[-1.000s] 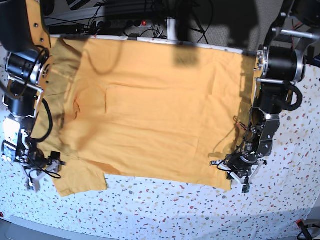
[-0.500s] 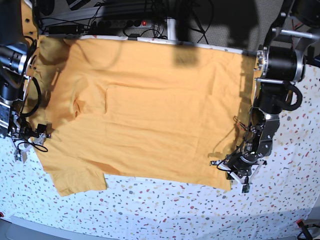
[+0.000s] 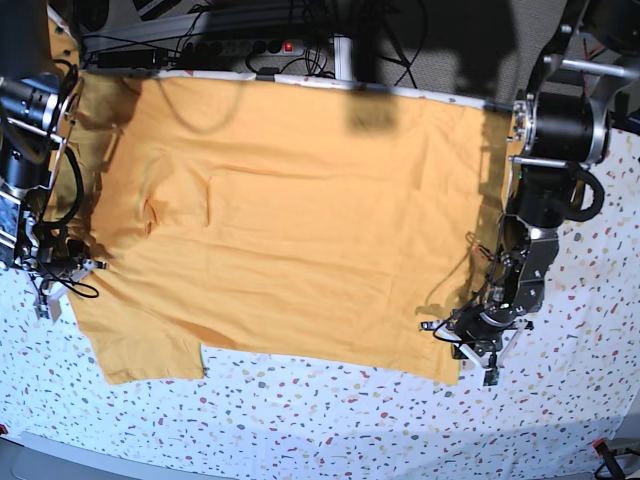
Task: Fold the T-shirt properly
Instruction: 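Grasp the shirt hem corner with the right gripper, then lift the hem with both grippers and fold it toward the collar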
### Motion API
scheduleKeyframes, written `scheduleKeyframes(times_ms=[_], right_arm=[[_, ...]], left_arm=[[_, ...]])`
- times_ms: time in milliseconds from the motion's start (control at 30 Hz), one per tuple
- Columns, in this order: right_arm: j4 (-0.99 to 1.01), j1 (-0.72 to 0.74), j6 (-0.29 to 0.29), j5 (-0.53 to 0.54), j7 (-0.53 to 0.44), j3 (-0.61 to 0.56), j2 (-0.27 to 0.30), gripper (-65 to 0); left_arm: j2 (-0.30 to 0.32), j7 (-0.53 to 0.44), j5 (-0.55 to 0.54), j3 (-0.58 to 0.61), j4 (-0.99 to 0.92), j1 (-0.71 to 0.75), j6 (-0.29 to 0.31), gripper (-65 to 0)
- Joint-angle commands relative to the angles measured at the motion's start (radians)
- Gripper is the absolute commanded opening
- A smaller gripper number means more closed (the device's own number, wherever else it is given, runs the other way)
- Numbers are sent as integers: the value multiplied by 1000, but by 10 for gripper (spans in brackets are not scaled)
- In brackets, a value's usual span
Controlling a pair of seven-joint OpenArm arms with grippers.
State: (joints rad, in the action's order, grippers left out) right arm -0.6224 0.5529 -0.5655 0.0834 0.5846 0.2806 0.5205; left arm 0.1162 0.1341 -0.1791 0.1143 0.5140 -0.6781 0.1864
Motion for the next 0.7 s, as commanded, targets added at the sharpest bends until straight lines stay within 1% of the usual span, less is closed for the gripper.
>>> scheduleKeyframes(times_ms=[0, 200, 367, 500, 667], right_arm=[[-37, 25, -24, 8, -1, 0, 17, -650], [-150, 18, -133, 84, 66, 0, 18, -650], [-324, -74, -133, 121, 88, 0, 23, -650], [-485, -193, -133, 138, 95, 1, 23, -650], [-677, -328, -133, 130, 94, 17, 23, -650]], left_arm=[[5, -29, -5, 0, 27, -37, 3, -650], [19, 4, -13, 0, 58, -33, 3, -650], [73, 43, -103, -3, 142, 17, 4, -650], [118, 61, -103, -3, 280, 122, 4, -650], [154, 85, -103, -3, 507, 264, 4, -650]])
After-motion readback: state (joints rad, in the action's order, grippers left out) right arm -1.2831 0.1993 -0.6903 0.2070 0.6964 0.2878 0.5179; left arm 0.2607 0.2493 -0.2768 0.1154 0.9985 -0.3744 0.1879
